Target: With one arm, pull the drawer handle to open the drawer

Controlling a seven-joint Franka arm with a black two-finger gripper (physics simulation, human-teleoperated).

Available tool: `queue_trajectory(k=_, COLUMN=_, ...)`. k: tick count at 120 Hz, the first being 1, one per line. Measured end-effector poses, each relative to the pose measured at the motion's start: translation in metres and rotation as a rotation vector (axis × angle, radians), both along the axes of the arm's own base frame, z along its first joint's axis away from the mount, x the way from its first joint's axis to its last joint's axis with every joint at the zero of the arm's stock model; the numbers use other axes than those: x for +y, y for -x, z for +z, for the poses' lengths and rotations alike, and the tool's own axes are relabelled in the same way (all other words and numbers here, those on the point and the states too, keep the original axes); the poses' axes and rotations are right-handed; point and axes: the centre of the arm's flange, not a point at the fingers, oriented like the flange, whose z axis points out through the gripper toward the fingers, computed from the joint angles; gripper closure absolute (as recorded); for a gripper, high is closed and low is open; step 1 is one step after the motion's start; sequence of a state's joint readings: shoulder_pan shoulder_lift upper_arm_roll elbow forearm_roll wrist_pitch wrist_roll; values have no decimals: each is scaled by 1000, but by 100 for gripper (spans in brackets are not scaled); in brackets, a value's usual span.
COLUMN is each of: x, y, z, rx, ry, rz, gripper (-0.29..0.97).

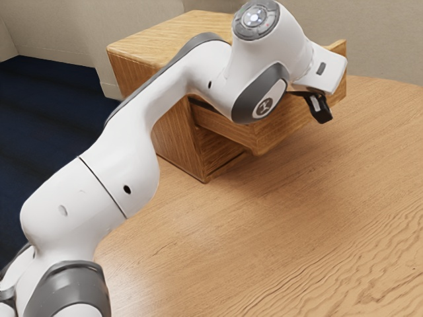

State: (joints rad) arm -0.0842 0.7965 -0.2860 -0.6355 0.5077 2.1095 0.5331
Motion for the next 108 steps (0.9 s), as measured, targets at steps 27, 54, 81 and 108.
queue_trajectory(k=27, x=-50, y=10, z=-2, rx=1, ry=-2, rz=-59, gripper=22)
queue_trajectory(k=54, x=-56, y=13, z=2, rx=-7, ry=4, rz=-59, gripper=29)
queue_trajectory(k=81, x=-60, y=22, z=27, rx=-41, ry=23, rz=-65, gripper=43)
queue_trajectory(k=108, x=-149, y=90, z=100, rx=-104, ry=66, rz=-197, gripper=12)
